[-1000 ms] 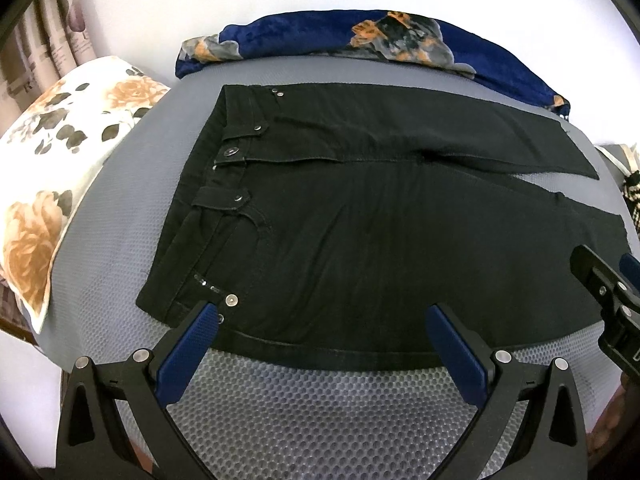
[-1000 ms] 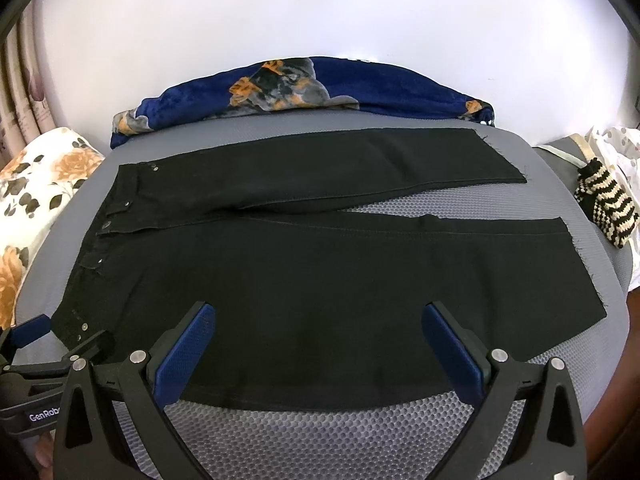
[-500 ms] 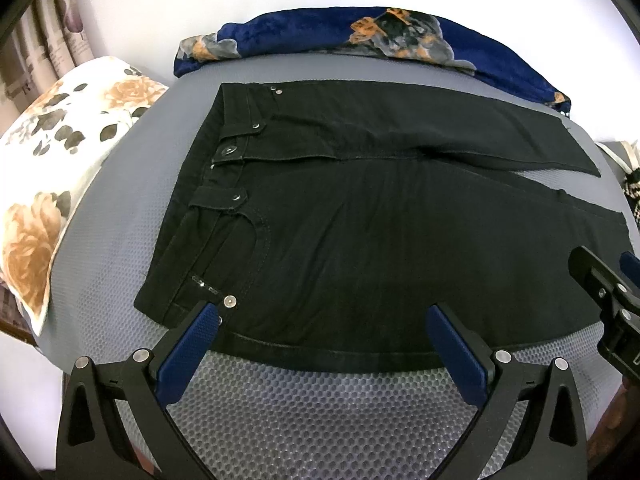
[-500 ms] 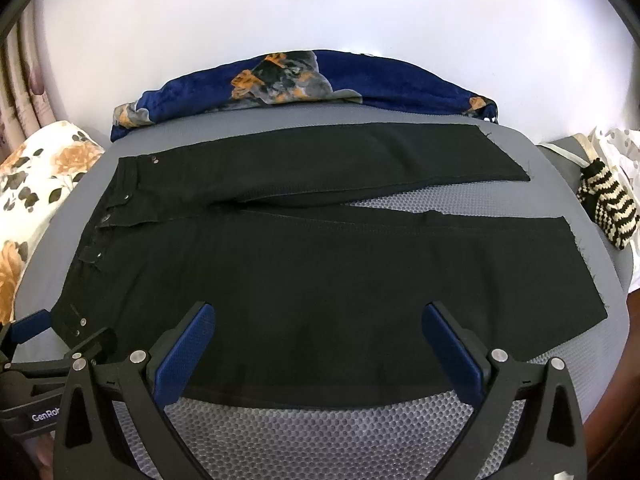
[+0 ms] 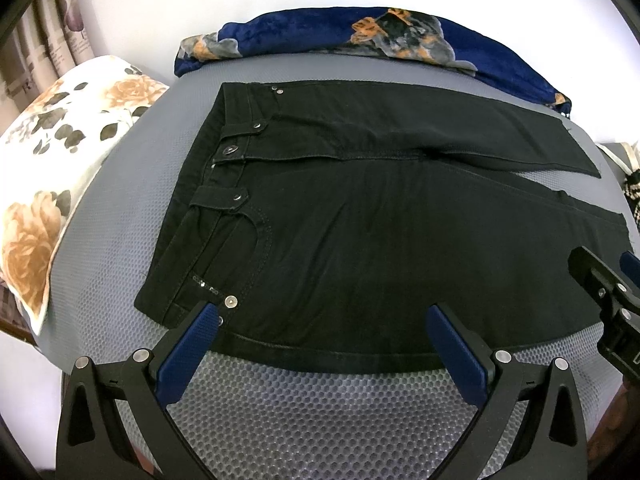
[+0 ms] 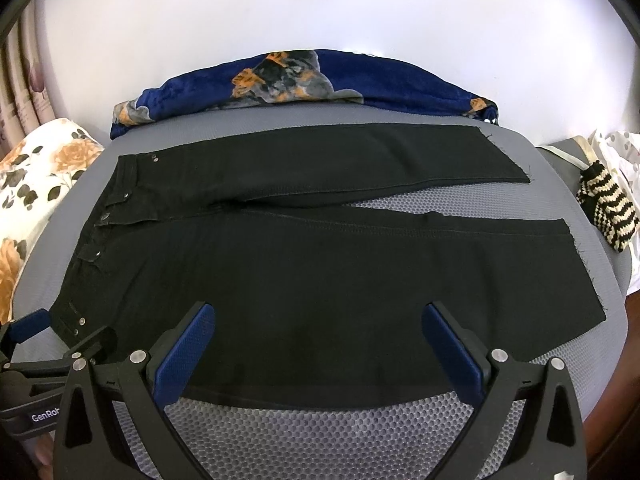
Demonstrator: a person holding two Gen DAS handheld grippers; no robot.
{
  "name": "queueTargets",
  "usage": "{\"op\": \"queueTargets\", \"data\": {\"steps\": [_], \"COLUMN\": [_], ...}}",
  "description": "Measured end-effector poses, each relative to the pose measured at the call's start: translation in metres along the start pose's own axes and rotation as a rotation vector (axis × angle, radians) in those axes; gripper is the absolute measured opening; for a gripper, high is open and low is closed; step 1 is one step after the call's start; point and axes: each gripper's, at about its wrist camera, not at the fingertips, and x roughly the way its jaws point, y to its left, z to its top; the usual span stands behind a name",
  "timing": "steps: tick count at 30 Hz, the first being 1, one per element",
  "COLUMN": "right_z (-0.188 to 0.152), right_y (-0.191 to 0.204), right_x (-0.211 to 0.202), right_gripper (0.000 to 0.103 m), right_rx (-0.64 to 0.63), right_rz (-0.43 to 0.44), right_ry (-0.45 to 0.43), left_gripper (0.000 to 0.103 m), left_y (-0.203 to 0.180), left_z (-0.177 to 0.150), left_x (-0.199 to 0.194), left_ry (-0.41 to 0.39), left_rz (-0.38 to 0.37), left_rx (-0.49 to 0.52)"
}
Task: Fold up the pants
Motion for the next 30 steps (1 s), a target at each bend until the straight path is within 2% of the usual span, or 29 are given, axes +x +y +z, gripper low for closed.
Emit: {"op": "queueTargets", "data": {"steps": [23,27,30], "right_z": [0.004,0.009,0.017], "right_y": [0.001,-0.001,-0.005], "right_x": [0.003,0.004,0.005], "right_gripper": [0.102,0.103,0.103], "right_rx": [0.004,0.012,0.011], "right_rz": [-0.006,0.022,0.086], "right_ry": [0.004,0.000,-0.004], "left_gripper": [0.103,0.103,0.103], "left_y": [0.004,0.016,0.033], "left_z": [0.006,0.016,0.032], "left_x": [0.004,0.006,0.008], "left_ry": [0.000,-0.008,-0.025], "left_rz": [-0.004,-0.039,-0.085], "left_rx": [-0.015,-0.042,-0.069]}}
